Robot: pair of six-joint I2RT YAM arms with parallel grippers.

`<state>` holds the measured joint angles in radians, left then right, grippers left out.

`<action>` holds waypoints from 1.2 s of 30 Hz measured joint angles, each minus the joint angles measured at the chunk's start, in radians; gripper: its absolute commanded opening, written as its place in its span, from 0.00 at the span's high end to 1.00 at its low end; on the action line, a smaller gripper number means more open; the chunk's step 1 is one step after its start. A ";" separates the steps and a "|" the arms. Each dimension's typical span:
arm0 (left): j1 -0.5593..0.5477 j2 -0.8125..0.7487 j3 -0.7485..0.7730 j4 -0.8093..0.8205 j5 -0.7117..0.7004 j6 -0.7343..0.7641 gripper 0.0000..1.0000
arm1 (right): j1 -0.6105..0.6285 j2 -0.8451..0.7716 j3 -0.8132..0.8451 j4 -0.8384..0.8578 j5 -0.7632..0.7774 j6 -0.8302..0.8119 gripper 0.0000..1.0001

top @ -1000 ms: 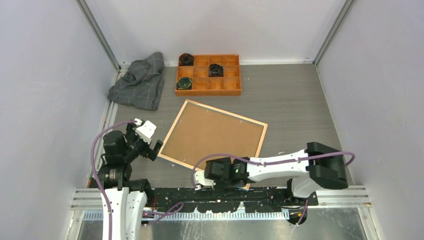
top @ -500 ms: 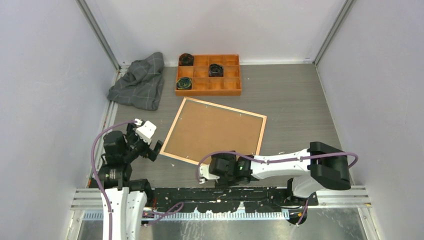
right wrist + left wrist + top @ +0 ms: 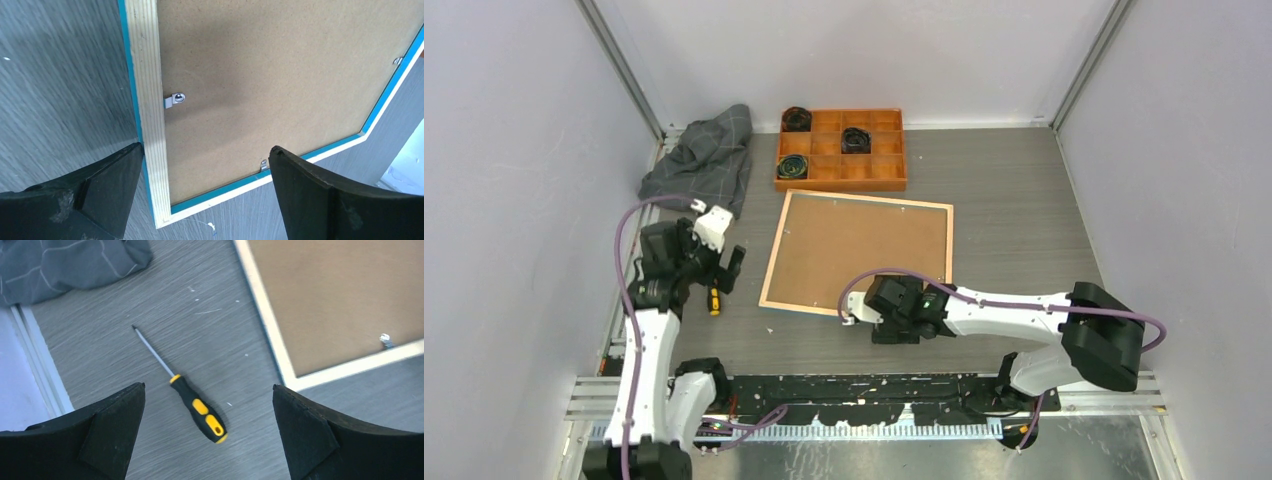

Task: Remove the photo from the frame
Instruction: Move the photo frame to the center of the board.

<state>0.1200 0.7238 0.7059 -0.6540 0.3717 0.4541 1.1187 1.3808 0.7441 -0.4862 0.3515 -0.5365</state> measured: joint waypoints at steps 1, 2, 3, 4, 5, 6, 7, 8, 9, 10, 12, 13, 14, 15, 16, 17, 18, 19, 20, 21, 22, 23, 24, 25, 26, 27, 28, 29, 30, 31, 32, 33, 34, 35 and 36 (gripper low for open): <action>0.000 0.042 0.018 0.011 -0.022 -0.008 0.03 | -0.007 0.000 -0.002 0.000 0.003 -0.003 0.00; 0.000 0.097 0.043 0.021 -0.049 -0.018 0.05 | -0.014 0.000 -0.003 0.000 0.004 -0.005 0.00; 0.000 0.140 0.063 0.028 -0.070 -0.030 0.06 | -0.022 0.000 -0.003 -0.001 0.005 -0.007 0.00; 0.000 0.189 0.087 0.034 -0.097 -0.039 0.07 | -0.029 0.000 -0.003 -0.001 0.005 -0.008 0.00; 0.000 0.235 0.111 0.039 -0.124 -0.052 0.07 | -0.038 0.000 -0.003 -0.001 0.005 -0.009 0.00; 0.000 0.271 0.130 0.040 -0.147 -0.058 0.07 | -0.048 0.000 -0.003 0.000 0.007 -0.010 0.00; 0.000 0.312 0.153 0.045 -0.174 -0.064 0.07 | -0.058 0.000 -0.003 0.000 0.010 -0.011 0.00; 0.000 0.346 0.169 0.053 -0.197 -0.069 0.07 | -0.069 0.000 -0.003 0.000 0.014 -0.011 0.00; 0.000 0.378 0.182 0.063 -0.228 -0.075 0.07 | -0.083 0.000 -0.005 0.003 0.020 -0.013 0.00; 0.000 0.398 0.189 0.069 -0.246 -0.078 0.07 | -0.095 -0.002 -0.008 0.007 0.027 -0.015 0.00; 0.000 0.445 0.207 0.080 -0.299 -0.081 0.08 | -0.125 -0.007 -0.019 0.023 0.048 -0.023 0.00; 0.000 0.463 0.212 0.084 -0.317 -0.082 0.08 | -0.138 -0.010 -0.024 0.030 0.059 -0.027 0.00; -0.001 0.483 0.218 0.088 -0.335 -0.082 0.09 | -0.151 -0.012 -0.027 0.034 0.069 -0.031 0.00; -0.001 0.504 0.225 0.092 -0.352 -0.083 0.10 | -0.164 -0.012 -0.029 0.037 0.080 -0.034 0.00; -0.001 0.528 0.231 0.100 -0.367 -0.086 0.10 | -0.173 -0.012 -0.031 0.038 0.084 -0.034 0.00; -0.001 0.551 0.237 0.104 -0.380 -0.089 0.11 | -0.182 -0.012 -0.031 0.038 0.089 -0.034 0.00; -0.001 0.570 0.241 0.105 -0.387 -0.092 0.12 | -0.187 -0.013 -0.032 0.038 0.089 -0.034 0.00; -0.002 0.593 0.247 0.108 -0.395 -0.099 0.13 | -0.190 -0.013 -0.032 0.037 0.088 -0.034 0.00; -0.002 0.618 0.252 0.113 -0.401 -0.106 0.14 | -0.193 -0.015 -0.032 0.037 0.085 -0.033 0.00; -0.002 0.649 0.261 0.114 -0.406 -0.113 0.14 | -0.198 -0.019 -0.032 0.036 0.079 -0.032 0.00; -0.003 0.671 0.266 0.118 -0.409 -0.117 0.15 | -0.202 -0.026 -0.032 0.034 0.071 -0.030 0.00; -0.003 0.695 0.274 0.119 -0.411 -0.125 0.15 | -0.209 -0.037 -0.032 0.028 0.063 -0.028 0.00; -0.004 0.718 0.283 0.119 -0.414 -0.134 0.17 | -0.215 -0.051 -0.032 0.023 0.052 -0.027 0.00; -0.005 0.738 0.292 0.120 -0.415 -0.138 0.19 | -0.225 -0.075 -0.032 0.021 0.043 -0.025 0.00; -0.006 0.770 0.307 0.121 -0.417 -0.146 0.21 | -0.236 -0.103 -0.032 0.020 0.029 -0.021 0.00; -0.008 0.779 0.312 0.122 -0.417 -0.151 0.25 | -0.246 -0.136 -0.031 0.018 0.013 -0.016 0.00; -0.009 0.796 0.322 0.119 -0.418 -0.160 0.28 | -0.254 -0.163 -0.029 0.016 0.000 -0.011 0.00; -0.009 0.815 0.334 0.118 -0.421 -0.168 0.29 | -0.262 -0.188 -0.028 0.015 -0.014 -0.007 0.00; -0.010 0.838 0.350 0.115 -0.423 -0.177 0.30 | -0.272 -0.217 -0.025 0.014 -0.034 -0.004 0.00; -0.010 0.851 0.359 0.113 -0.424 -0.184 0.30 | -0.281 -0.240 -0.023 0.013 -0.051 0.000 0.00; -0.010 0.873 0.374 0.111 -0.425 -0.193 0.30 | -0.288 -0.256 -0.021 0.014 -0.065 0.002 0.00; -0.010 0.887 0.382 0.110 -0.424 -0.199 0.30 | -0.296 -0.272 -0.020 0.014 -0.080 0.005 0.00; -0.010 0.896 0.387 0.106 -0.423 -0.209 0.31 | -0.301 -0.282 -0.020 0.014 -0.089 0.008 0.00; -0.010 0.905 0.389 0.101 -0.423 -0.215 0.31 | -0.307 -0.291 -0.020 0.014 -0.101 0.009 0.00; -0.011 0.912 0.389 0.094 -0.423 -0.220 0.32 | -0.311 -0.295 -0.020 0.014 -0.106 0.010 0.00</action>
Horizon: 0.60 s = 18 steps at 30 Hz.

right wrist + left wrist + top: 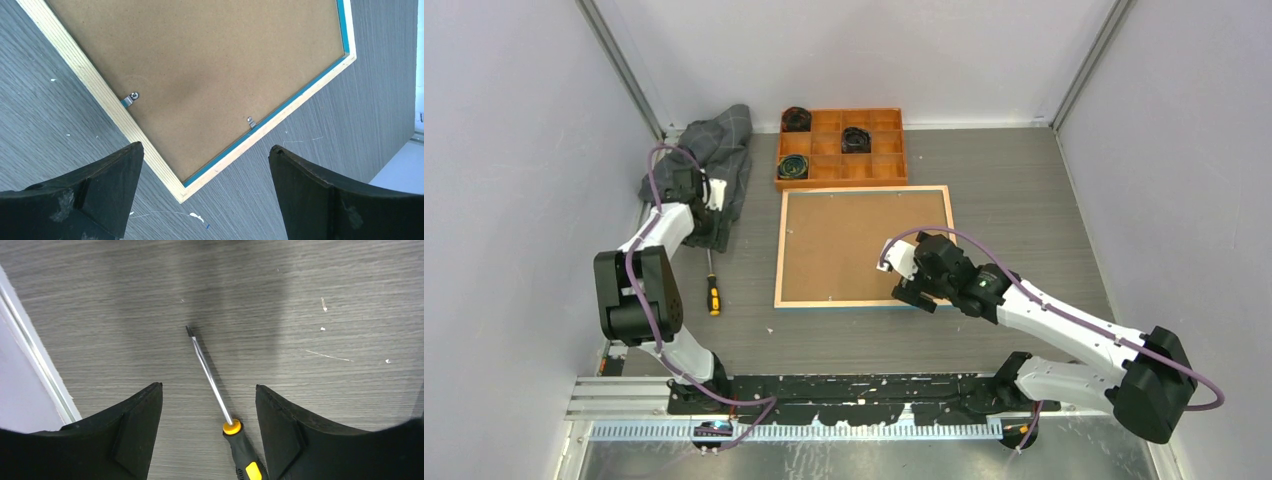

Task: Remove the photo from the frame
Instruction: Move the photo frame to the center of the board.

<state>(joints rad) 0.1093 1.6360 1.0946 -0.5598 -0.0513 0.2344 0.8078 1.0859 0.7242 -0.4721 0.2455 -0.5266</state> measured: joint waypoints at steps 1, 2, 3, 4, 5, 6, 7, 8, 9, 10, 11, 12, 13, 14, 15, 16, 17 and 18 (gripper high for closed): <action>-0.001 0.006 0.000 -0.007 0.000 -0.003 0.32 | -0.002 -0.002 0.000 0.000 -0.004 0.000 0.00; -0.003 0.012 0.000 -0.015 0.001 -0.008 0.32 | -0.004 -0.004 0.000 0.000 -0.007 0.000 0.00; -0.004 0.018 0.000 -0.023 0.002 -0.011 0.33 | -0.005 -0.004 0.000 0.000 -0.010 0.000 0.00; -0.005 0.024 0.000 -0.030 0.003 -0.015 0.33 | -0.005 -0.004 0.000 0.000 -0.011 0.000 0.00; -0.005 0.030 0.000 -0.038 0.006 -0.018 0.33 | -0.005 -0.004 0.000 0.000 -0.012 0.000 0.00; -0.005 0.033 0.000 -0.047 0.010 -0.018 0.33 | -0.005 -0.004 0.000 0.000 -0.013 0.000 0.00; -0.005 0.033 -0.001 -0.054 0.014 -0.018 0.33 | -0.005 -0.004 0.000 0.000 -0.013 0.000 0.00; -0.005 0.033 -0.003 -0.063 0.019 -0.018 0.33 | -0.005 -0.004 0.000 0.000 -0.013 0.000 0.00; -0.006 0.033 -0.005 -0.073 0.030 -0.018 0.33 | -0.005 -0.004 0.000 0.000 -0.013 0.000 0.00; -0.007 0.032 -0.008 -0.082 0.039 -0.018 0.32 | -0.005 -0.004 0.000 0.001 -0.013 -0.001 0.00; -0.009 0.029 -0.016 -0.093 0.049 -0.018 0.32 | -0.005 -0.004 0.000 0.001 -0.013 -0.001 0.00; -0.010 0.025 -0.023 -0.103 0.055 -0.017 0.32 | -0.005 -0.004 0.000 0.001 -0.013 -0.002 0.00; -0.012 0.018 -0.033 -0.117 0.062 -0.016 0.32 | -0.005 -0.004 -0.001 0.001 -0.013 -0.002 0.00; -0.014 0.008 -0.043 -0.134 0.068 -0.014 0.32 | -0.005 -0.004 -0.001 0.001 -0.013 -0.002 0.00; -0.015 0.000 -0.048 -0.147 0.072 -0.013 0.32 | -0.005 -0.004 -0.001 0.001 -0.012 -0.002 0.00; -0.016 -0.009 -0.052 -0.162 0.076 -0.012 0.32 | -0.006 -0.004 -0.001 0.002 -0.013 -0.002 0.00; -0.016 -0.015 -0.053 -0.172 0.079 -0.011 0.32 | -0.006 -0.004 -0.001 0.002 -0.013 -0.002 0.00; -0.016 -0.020 -0.054 -0.183 0.082 -0.010 0.32 | -0.006 -0.004 -0.001 0.002 -0.012 -0.003 0.00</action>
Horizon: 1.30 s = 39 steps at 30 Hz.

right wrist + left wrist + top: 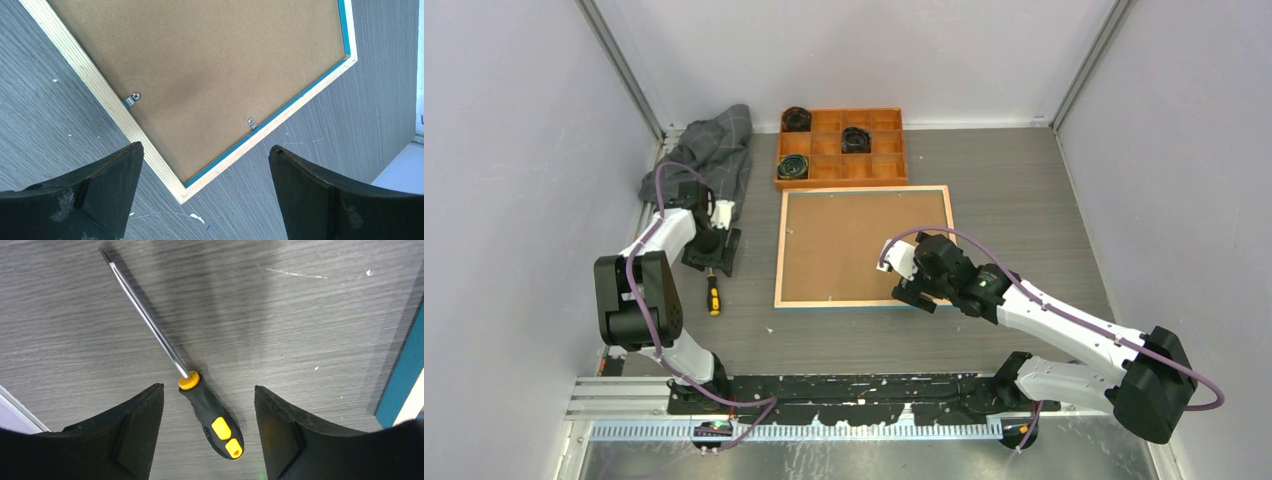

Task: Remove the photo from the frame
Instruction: Move the photo frame to the center of the board, then pick up the screwdriver from the center of the board.

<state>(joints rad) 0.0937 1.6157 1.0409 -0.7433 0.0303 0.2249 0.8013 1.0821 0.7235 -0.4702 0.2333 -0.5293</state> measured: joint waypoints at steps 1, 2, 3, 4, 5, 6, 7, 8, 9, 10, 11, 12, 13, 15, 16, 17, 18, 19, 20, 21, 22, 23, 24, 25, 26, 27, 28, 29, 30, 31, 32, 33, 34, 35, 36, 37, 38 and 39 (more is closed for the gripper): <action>0.000 -0.004 0.000 -0.008 0.002 0.001 0.32 | 0.000 0.000 0.000 0.000 0.000 0.000 0.00; 0.000 -0.005 0.000 -0.015 0.002 0.001 0.32 | 0.000 0.000 0.000 0.002 0.000 -0.002 0.00; 0.000 -0.005 0.000 -0.021 0.002 0.003 0.32 | 0.000 0.000 0.000 0.003 0.000 -0.003 0.00; 0.000 -0.005 0.000 -0.030 0.002 0.004 0.32 | 0.000 0.000 0.000 0.004 0.000 -0.003 0.00; 0.000 -0.005 0.000 -0.041 0.002 0.010 0.32 | 0.000 0.000 0.000 0.007 0.001 -0.003 0.00; 0.000 -0.005 0.000 -0.048 0.002 0.014 0.33 | 0.000 0.000 -0.001 0.007 0.001 -0.003 0.00; 0.000 -0.005 0.000 -0.056 0.002 0.016 0.32 | 0.000 0.000 -0.001 0.008 0.001 -0.003 0.00; 0.000 -0.005 0.000 -0.063 0.002 0.018 0.32 | 0.000 0.000 -0.002 0.010 0.001 -0.003 0.00; 0.000 -0.005 0.000 -0.071 0.002 0.019 0.33 | 0.000 0.000 -0.002 0.010 0.001 -0.003 0.00; 0.000 -0.004 0.000 -0.077 0.001 0.019 0.34 | 0.000 0.000 -0.003 0.011 0.001 -0.004 0.00; 0.000 -0.004 0.000 -0.084 0.001 0.019 0.34 | 0.000 0.000 -0.004 0.012 0.001 -0.004 0.00; 0.000 -0.004 0.000 -0.089 0.001 0.019 0.34 | 0.000 0.000 -0.004 0.012 0.001 -0.004 0.00; 0.000 -0.003 0.000 -0.092 0.002 0.019 0.34 | 0.000 0.000 -0.004 0.013 0.001 -0.004 0.00; 0.000 0.000 0.000 -0.098 0.001 0.019 0.35 | 0.000 0.000 -0.004 0.014 0.001 -0.006 0.00; 0.000 0.003 0.000 -0.099 0.001 0.019 0.35 | 0.000 0.000 -0.004 0.014 0.001 -0.007 0.00; 0.000 0.009 0.000 -0.100 0.001 0.019 0.36 | 0.000 0.000 -0.004 0.014 0.001 -0.007 0.00; 0.000 0.014 0.000 -0.100 0.001 0.019 0.37 | 0.000 0.000 -0.004 0.014 0.001 -0.007 0.00; 0.000 0.023 0.000 -0.100 0.001 0.019 0.38 | 0.000 0.000 -0.004 0.014 0.001 -0.008 0.00; 0.000 0.032 0.000 -0.100 0.001 0.019 0.39 | 0.000 0.000 -0.004 0.014 0.001 -0.008 0.00; 0.000 0.045 0.000 -0.100 0.000 0.019 0.40 | 0.000 0.000 -0.004 0.014 0.001 -0.008 0.00; 0.000 0.058 0.000 -0.100 0.000 0.019 0.41 | 0.000 0.000 -0.004 0.014 0.001 -0.009 0.00; 0.000 0.071 0.000 -0.100 -0.004 0.019 0.44 | 0.000 0.000 -0.004 0.014 0.001 -0.010 0.00; 0.000 0.080 0.000 -0.100 -0.011 0.020 0.48 | 0.000 0.000 -0.004 0.014 0.001 -0.010 0.00; 0.001 0.090 0.000 -0.099 -0.011 0.020 0.53 | 0.000 0.000 -0.004 0.014 0.001 -0.011 0.00; 0.000 0.100 0.000 -0.099 -0.011 0.021 0.55 | 0.000 -0.001 -0.004 0.014 0.001 -0.011 0.00; 0.000 0.105 0.000 -0.099 -0.013 0.019 0.59 | 0.000 -0.001 -0.004 0.014 0.001 -0.011 0.00; 0.000 0.108 0.001 -0.099 -0.026 0.023 0.66 | 0.000 -0.001 -0.004 0.014 0.001 -0.011 0.00; 0.000 0.108 0.002 -0.099 -0.029 0.023 0.72 | 0.000 -0.001 -0.004 0.014 0.001 -0.011 0.00; 0.000 0.108 0.002 -0.099 -0.029 0.020 0.79 | 0.000 -0.001 -0.004 0.014 0.001 -0.011 0.00; 0.000 0.108 0.002 -0.099 -0.033 0.019 0.86 | 0.000 -0.001 -0.004 0.014 0.001 -0.012 0.00; 0.000 0.108 0.002 -0.100 -0.037 0.023 0.95 | 0.000 -0.002 -0.004 0.014 0.001 -0.013 0.00; 0.000 0.108 0.002 -0.101 -0.037 0.022 0.99 | 0.000 -0.003 -0.004 0.014 0.001 -0.014 0.00; 0.000 0.108 0.002 -0.102 -0.038 0.023 1.00 | 0.000 -0.004 -0.005 0.015 0.001 -0.014 0.00; 0.000 0.108 0.002 -0.103 -0.040 0.022 0.99 | 0.000 -0.005 -0.005 0.015 0.001 -0.014 0.00; 0.000 0.108 0.003 -0.103 -0.039 0.022 0.99 | 0.000 -0.005 -0.005 0.016 0.001 -0.014 0.00; 0.000 0.108 0.004 -0.105 -0.038 0.021 0.99 | 0.000 -0.005 -0.005 0.016 0.001 -0.014 0.00; 0.000 0.108 0.006 -0.107 -0.037 0.021 0.99 | 0.000 -0.005 -0.005 0.016 0.001 -0.014 0.00; 0.000 0.108 0.009 -0.111 -0.029 0.020 1.00 | 0.000 -0.005 -0.005 0.016 0.000 -0.014 0.00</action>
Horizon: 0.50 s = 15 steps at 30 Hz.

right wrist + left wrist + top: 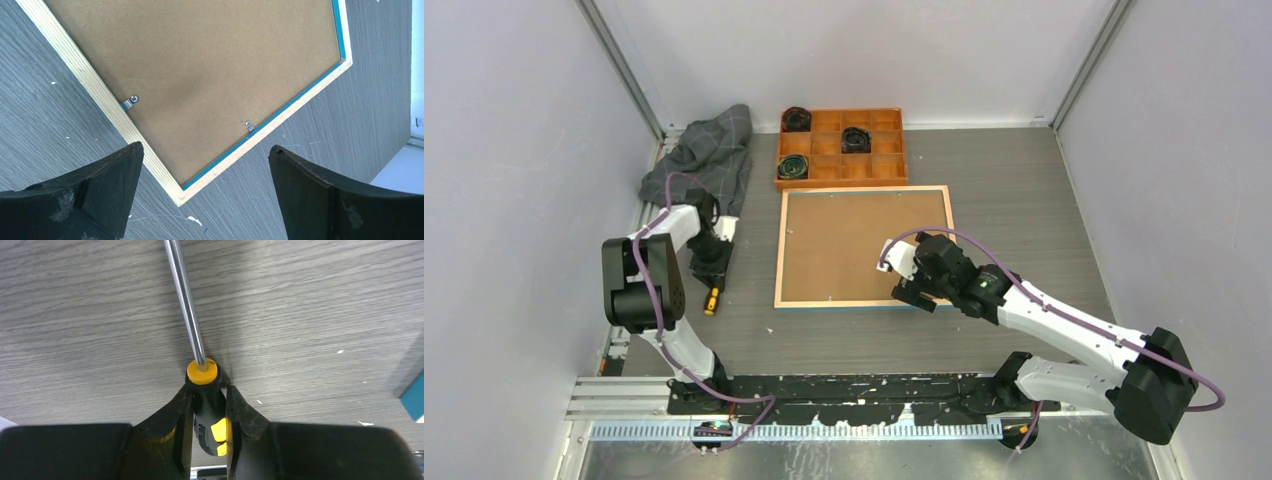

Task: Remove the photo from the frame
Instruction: Pick up the screwdriver from the center of the board.

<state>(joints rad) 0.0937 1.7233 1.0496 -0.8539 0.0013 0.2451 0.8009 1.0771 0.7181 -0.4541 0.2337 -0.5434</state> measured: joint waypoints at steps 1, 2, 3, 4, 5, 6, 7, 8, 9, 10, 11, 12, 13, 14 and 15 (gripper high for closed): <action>0.000 0.000 0.006 -0.005 0.008 -0.001 0.99 | 0.000 -0.002 0.000 0.000 0.000 0.000 0.00; 0.000 -0.003 0.016 -0.015 0.024 -0.002 0.99 | 0.000 -0.005 0.000 0.000 0.000 0.001 0.00; 0.000 -0.013 0.032 -0.027 0.048 -0.005 0.99 | -0.002 -0.009 0.000 0.000 -0.001 0.004 0.00; 0.000 -0.033 0.050 -0.039 0.074 -0.010 0.99 | -0.005 -0.018 0.000 -0.001 -0.002 0.008 0.00; 0.000 -0.050 0.063 -0.043 0.092 -0.014 1.00 | -0.007 -0.026 0.002 -0.003 -0.005 0.014 0.00; 0.000 -0.083 0.086 -0.049 0.129 -0.028 0.99 | -0.013 -0.035 0.011 -0.019 -0.013 0.025 0.00; 0.000 -0.117 0.109 -0.051 0.163 -0.037 0.99 | -0.017 -0.041 0.023 -0.032 -0.021 0.033 0.00; 0.000 -0.166 0.139 -0.049 0.209 -0.057 0.99 | -0.023 -0.046 0.043 -0.051 -0.033 0.047 0.00; 0.000 -0.206 0.162 -0.043 0.243 -0.069 0.99 | -0.027 -0.050 0.070 -0.069 -0.047 0.058 0.00; 0.000 -0.257 0.186 -0.027 0.286 -0.093 0.99 | -0.032 -0.053 0.104 -0.087 -0.064 0.074 0.00; 0.000 -0.309 0.205 -0.005 0.327 -0.120 0.99 | -0.034 -0.055 0.133 -0.101 -0.080 0.085 0.00; 0.000 -0.359 0.217 0.022 0.362 -0.149 0.99 | -0.038 -0.056 0.174 -0.119 -0.101 0.102 0.00; 0.000 -0.419 0.224 0.066 0.406 -0.193 1.00 | -0.039 -0.057 0.216 -0.135 -0.124 0.117 0.00; 0.000 -0.467 0.225 0.104 0.439 -0.227 1.00 | -0.040 -0.055 0.266 -0.159 -0.152 0.134 0.00; 0.000 -0.517 0.224 0.149 0.477 -0.271 1.00 | -0.040 -0.051 0.319 -0.183 -0.181 0.150 0.00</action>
<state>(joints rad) 0.0937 1.2068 1.2736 -0.7052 0.4782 -0.0261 0.7609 1.0260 1.0374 -0.6373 0.0528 -0.3931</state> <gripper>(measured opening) 0.236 0.998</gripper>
